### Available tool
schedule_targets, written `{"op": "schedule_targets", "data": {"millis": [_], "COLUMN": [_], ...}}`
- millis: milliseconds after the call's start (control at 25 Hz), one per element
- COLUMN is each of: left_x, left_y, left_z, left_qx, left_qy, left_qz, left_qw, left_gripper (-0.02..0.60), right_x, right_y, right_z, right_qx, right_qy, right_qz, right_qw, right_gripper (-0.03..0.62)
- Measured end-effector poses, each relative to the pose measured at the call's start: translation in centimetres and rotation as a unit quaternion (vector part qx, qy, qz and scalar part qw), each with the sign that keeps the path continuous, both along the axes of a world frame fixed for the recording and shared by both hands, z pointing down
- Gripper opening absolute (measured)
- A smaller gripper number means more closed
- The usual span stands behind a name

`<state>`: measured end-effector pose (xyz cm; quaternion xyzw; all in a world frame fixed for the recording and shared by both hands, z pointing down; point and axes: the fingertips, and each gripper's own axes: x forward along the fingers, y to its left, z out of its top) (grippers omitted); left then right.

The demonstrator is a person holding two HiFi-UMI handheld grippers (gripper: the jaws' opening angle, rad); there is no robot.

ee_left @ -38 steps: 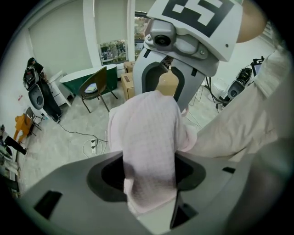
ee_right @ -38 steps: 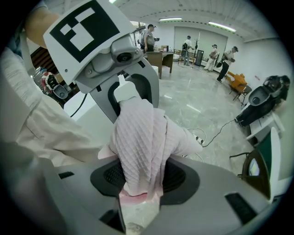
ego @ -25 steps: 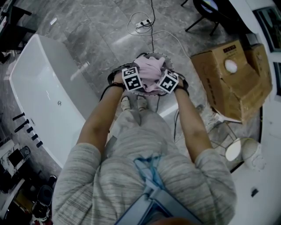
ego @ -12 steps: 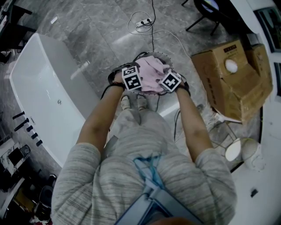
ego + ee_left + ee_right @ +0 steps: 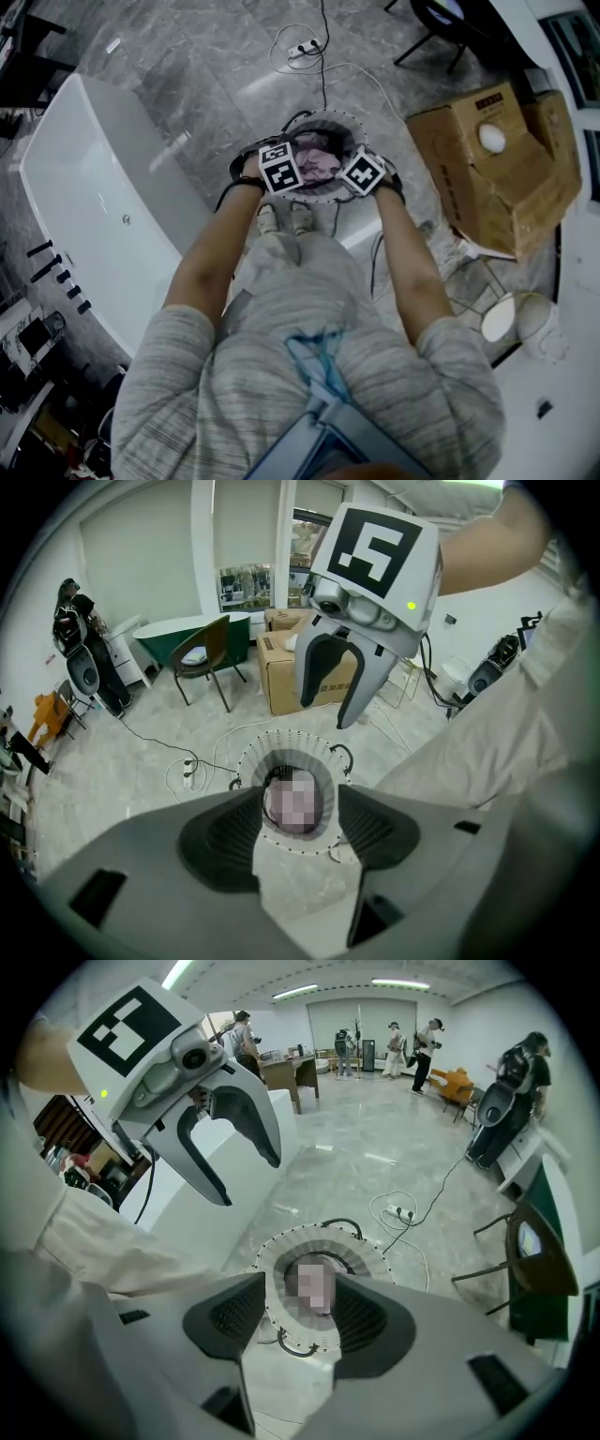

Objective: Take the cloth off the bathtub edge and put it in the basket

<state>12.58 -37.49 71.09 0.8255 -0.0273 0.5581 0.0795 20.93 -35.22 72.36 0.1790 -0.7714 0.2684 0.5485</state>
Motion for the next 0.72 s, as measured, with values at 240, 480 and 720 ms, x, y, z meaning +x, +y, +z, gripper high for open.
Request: {"op": "schedule_targets", "data": {"millis": [240,480,720], "left_x": [0.1,0.3,0.5], "left_y": [0.3,0.0,-1.0], "left_z": [-0.3,-1.3,-3.4], "left_qx": [-0.001,-0.012,-0.031], "left_qy": [0.004,0.034,0.105], "left_qz": [-0.002,-0.035,-0.112], "left_qw": [1.0000,0.9988,0.9877], "left_gripper": [0.239,0.239,0.238], "right_x": [0.0,-0.6,0.2], "right_y": [0.0,-0.7,-3.0], "right_z": [-0.5,-2.1,-4.0], "right_qx": [0.020,0.041,0.092], "right_qy": [0.000,-0.017,-0.052], "right_qz": [0.003,0.021,0.081], "right_qw": [1.000,0.999,0.991], "right_gripper": [0.198,0.198,0.198]}}
